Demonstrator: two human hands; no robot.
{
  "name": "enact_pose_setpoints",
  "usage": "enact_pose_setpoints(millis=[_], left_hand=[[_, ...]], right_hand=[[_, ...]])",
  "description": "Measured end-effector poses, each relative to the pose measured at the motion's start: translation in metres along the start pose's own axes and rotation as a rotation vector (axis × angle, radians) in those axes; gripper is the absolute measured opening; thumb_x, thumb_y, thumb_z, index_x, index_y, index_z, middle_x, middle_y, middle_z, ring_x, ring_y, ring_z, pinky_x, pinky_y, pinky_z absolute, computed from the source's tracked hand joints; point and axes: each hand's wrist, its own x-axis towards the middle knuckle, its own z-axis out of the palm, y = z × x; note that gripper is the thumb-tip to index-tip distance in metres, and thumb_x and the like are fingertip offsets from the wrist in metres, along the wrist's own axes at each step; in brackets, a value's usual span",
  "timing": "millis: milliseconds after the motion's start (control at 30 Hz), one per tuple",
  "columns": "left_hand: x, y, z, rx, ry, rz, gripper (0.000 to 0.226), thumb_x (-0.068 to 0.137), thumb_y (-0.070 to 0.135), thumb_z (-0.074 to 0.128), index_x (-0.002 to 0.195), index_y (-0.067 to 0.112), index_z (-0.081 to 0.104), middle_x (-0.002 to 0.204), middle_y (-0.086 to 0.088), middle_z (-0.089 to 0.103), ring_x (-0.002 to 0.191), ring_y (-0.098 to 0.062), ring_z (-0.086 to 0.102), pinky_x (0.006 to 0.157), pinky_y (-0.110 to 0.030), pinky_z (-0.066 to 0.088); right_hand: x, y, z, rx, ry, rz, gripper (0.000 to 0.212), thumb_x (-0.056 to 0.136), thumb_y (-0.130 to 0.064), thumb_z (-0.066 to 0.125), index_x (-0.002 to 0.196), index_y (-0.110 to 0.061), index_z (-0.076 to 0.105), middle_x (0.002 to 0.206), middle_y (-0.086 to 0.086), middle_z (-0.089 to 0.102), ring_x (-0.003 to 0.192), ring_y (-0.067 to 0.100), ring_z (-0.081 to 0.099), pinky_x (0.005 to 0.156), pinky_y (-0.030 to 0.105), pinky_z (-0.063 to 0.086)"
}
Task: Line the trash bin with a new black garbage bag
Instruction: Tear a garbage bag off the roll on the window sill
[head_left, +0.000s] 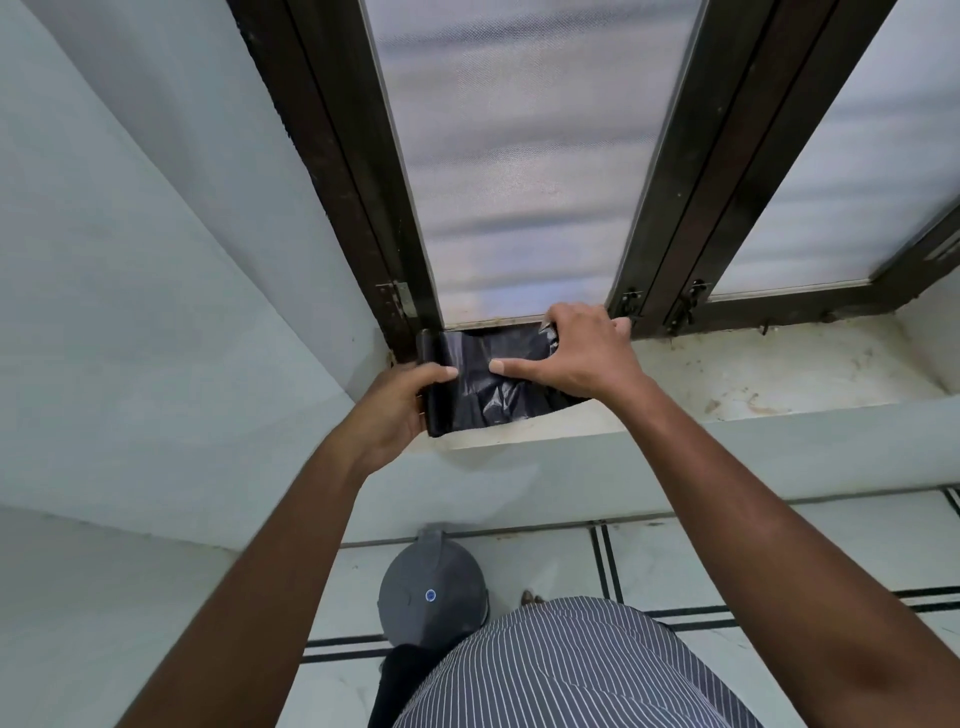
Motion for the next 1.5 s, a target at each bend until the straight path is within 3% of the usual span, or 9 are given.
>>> enact_pose_setpoints(millis=[167, 333, 567, 733, 900, 1033, 1133, 1267, 1500], left_hand=[[0.004, -0.001, 0.013, 0.102, 0.004, 0.055, 0.031, 0.101, 0.005, 0.065, 0.131, 0.009, 0.070, 0.127, -0.016, 0.076, 0.119, -0.031, 0.074, 0.104, -0.045, 0.058], [0.001, 0.003, 0.025, 0.135, 0.000, 0.137, 0.033, 0.098, 0.004, 0.070, 0.130, 0.011, 0.071, 0.120, -0.015, 0.076, 0.112, -0.029, 0.075, 0.089, -0.038, 0.060], [-0.011, 0.009, 0.006, 0.083, 0.023, 0.086, 0.038, 0.096, 0.019, 0.073, 0.133, 0.008, 0.069, 0.128, -0.016, 0.075, 0.119, -0.032, 0.073, 0.105, -0.049, 0.058], [-0.013, 0.002, -0.001, 0.023, 0.052, 0.046, 0.036, 0.104, 0.029, 0.057, 0.132, 0.008, 0.066, 0.117, -0.011, 0.071, 0.109, -0.025, 0.067, 0.092, -0.041, 0.059], [-0.013, 0.002, 0.004, 0.003, 0.045, 0.058, 0.038, 0.107, 0.036, 0.055, 0.132, 0.013, 0.070, 0.119, -0.008, 0.077, 0.106, -0.024, 0.073, 0.089, -0.039, 0.060], [-0.010, 0.001, 0.012, 0.079, 0.067, 0.091, 0.030, 0.105, 0.028, 0.067, 0.131, 0.015, 0.070, 0.127, -0.010, 0.075, 0.122, -0.031, 0.071, 0.096, -0.040, 0.061], [-0.006, 0.002, 0.018, 0.038, 0.048, 0.107, 0.029, 0.105, 0.025, 0.064, 0.131, 0.014, 0.070, 0.131, -0.015, 0.072, 0.125, -0.033, 0.068, 0.102, -0.045, 0.060], [-0.005, 0.003, 0.028, 0.021, 0.000, 0.156, 0.029, 0.106, 0.021, 0.061, 0.132, 0.012, 0.071, 0.130, -0.014, 0.073, 0.124, -0.027, 0.070, 0.104, -0.046, 0.058], [-0.002, 0.003, 0.021, -0.121, 0.069, 0.069, 0.040, 0.104, 0.020, 0.052, 0.140, 0.006, 0.064, 0.122, -0.012, 0.075, 0.111, -0.025, 0.073, 0.091, -0.041, 0.062]], right_hand=[[-0.003, -0.027, -0.012, 0.152, -0.066, -0.175, 0.084, 0.098, -0.082, 0.048, 0.158, -0.023, 0.045, 0.155, -0.001, 0.060, 0.150, 0.025, 0.049, 0.134, 0.065, 0.007], [-0.005, -0.041, -0.011, 0.421, -0.237, -0.185, 0.059, 0.105, -0.077, 0.041, 0.110, -0.026, 0.072, 0.106, -0.007, 0.076, 0.098, 0.015, 0.071, 0.091, 0.043, 0.058], [0.001, -0.015, -0.007, 0.436, -0.180, -0.176, 0.074, 0.086, -0.085, 0.068, 0.066, -0.014, 0.056, 0.057, -0.009, 0.049, 0.053, 0.012, 0.047, 0.059, 0.034, 0.037], [0.011, 0.002, -0.013, 0.408, -0.171, -0.175, 0.077, 0.074, -0.082, 0.083, 0.067, -0.014, 0.047, 0.061, -0.005, 0.039, 0.058, 0.015, 0.037, 0.063, 0.035, 0.029], [0.009, 0.003, -0.025, 0.288, -0.171, -0.167, 0.067, 0.070, -0.084, 0.083, 0.079, -0.021, 0.064, 0.074, -0.008, 0.062, 0.067, 0.013, 0.055, 0.061, 0.033, 0.039], [0.009, -0.009, -0.031, -0.054, -0.115, -0.195, 0.042, 0.096, -0.064, 0.074, 0.117, -0.029, 0.074, 0.114, -0.003, 0.077, 0.104, 0.022, 0.070, 0.085, 0.039, 0.058], [0.002, -0.026, -0.036, 0.104, -0.104, -0.237, 0.039, 0.114, -0.042, 0.054, 0.146, -0.023, 0.063, 0.139, 0.004, 0.072, 0.122, 0.027, 0.067, 0.101, 0.042, 0.055], [-0.005, -0.046, -0.031, 0.476, -0.269, -0.248, 0.044, 0.114, -0.058, 0.043, 0.126, -0.025, 0.069, 0.117, -0.005, 0.073, 0.105, 0.013, 0.067, 0.086, 0.033, 0.049], [-0.002, -0.033, -0.007, 0.464, -0.219, -0.197, 0.040, 0.104, -0.065, 0.060, 0.096, -0.026, 0.063, 0.091, -0.005, 0.068, 0.079, 0.014, 0.064, 0.066, 0.031, 0.045]])
